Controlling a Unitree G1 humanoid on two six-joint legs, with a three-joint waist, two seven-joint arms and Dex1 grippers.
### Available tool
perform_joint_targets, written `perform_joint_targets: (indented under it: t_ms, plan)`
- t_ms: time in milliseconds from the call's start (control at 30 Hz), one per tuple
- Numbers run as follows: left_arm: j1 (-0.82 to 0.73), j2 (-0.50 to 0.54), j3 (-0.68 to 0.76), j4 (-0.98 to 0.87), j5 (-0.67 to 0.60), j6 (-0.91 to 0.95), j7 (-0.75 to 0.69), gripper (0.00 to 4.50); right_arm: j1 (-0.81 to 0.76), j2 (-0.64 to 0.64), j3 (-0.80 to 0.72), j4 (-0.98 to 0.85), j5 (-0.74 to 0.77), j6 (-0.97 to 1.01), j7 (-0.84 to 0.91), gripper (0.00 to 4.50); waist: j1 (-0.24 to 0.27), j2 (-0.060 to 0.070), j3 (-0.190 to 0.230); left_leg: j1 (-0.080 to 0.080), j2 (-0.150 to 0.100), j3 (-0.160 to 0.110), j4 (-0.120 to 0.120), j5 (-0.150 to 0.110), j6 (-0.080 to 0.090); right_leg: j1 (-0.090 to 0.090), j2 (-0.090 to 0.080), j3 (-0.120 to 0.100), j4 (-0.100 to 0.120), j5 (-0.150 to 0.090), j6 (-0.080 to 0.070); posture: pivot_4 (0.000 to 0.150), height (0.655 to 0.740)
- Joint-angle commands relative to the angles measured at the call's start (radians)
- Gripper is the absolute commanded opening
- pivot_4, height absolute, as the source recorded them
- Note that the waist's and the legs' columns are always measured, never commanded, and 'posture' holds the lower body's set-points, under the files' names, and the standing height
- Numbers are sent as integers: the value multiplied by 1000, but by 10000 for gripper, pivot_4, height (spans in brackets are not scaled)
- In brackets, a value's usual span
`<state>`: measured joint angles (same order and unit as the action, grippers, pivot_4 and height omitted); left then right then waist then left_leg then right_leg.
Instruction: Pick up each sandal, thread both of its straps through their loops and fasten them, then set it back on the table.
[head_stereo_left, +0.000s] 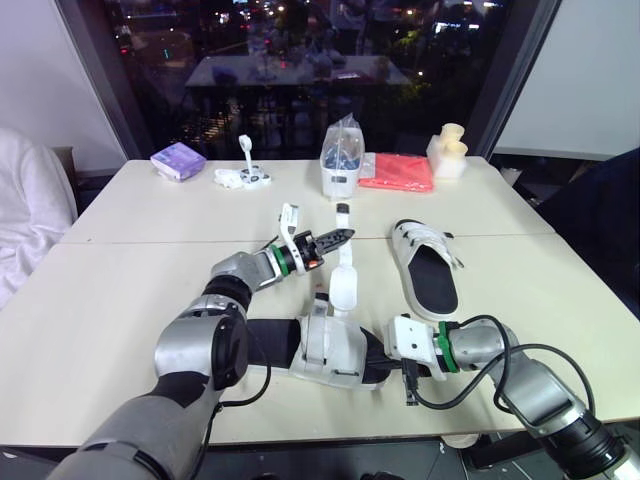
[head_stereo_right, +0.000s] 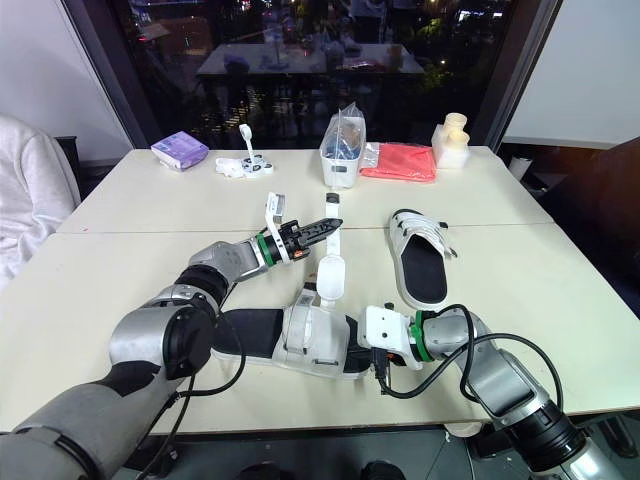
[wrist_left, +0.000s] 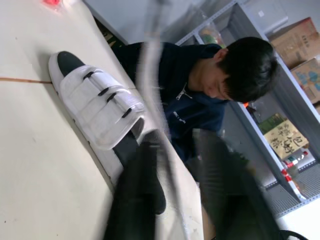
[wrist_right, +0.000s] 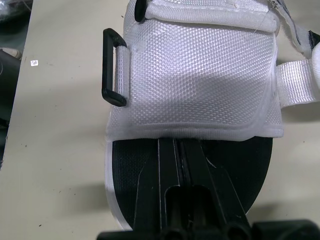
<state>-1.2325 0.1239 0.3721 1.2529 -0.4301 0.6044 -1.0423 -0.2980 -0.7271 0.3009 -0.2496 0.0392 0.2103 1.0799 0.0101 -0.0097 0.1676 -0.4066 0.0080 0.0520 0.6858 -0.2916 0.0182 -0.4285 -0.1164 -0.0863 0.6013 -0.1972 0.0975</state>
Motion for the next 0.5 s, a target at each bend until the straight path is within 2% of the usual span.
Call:
perform_joint_targets:
  t_ms: [33,100,200,233,300,400,500]
  plan:
    - [-38,14,-1,-59,-23,16,-71,191,-5,0,15,8,-12,-3,6,0,0,0,0,0,0,0,0,0,0,0,0,0,0,0,0,1500,7400]
    - [-32,19,-31,-89,-12,29,-131,191,-7,1,16,9,-12,-3,7,0,0,0,0,0,0,0,0,0,0,0,0,0,0,0,0,1500,7400]
    - [19,34,-165,-245,35,24,-305,191,-8,2,21,12,-19,-8,5,0,-1,0,0,0,0,1,0,1,-1,0,0,0,0,0,0,1500,7400]
    - [48,44,-207,-328,30,41,-357,191,-8,4,24,12,-22,-9,4,0,-2,0,0,0,0,1,0,1,-2,0,0,0,0,0,0,1500,7400]
    - [165,95,-345,-613,32,40,-473,191,-9,6,29,14,-27,-14,3,0,-9,1,0,0,0,1,0,1,-2,0,0,0,0,0,0,1500,7400]
    - [265,146,-434,-846,20,42,-509,191,-11,6,31,20,-28,-20,4,0,-13,1,0,1,1,-1,0,2,-3,0,0,0,3,0,0,1500,7400]
    - [385,214,-514,-1057,55,-123,-555,191,-14,2,32,28,-32,-31,10,0,-7,0,0,1,1,-1,1,2,-3,0,0,0,3,0,-1,1500,7400]
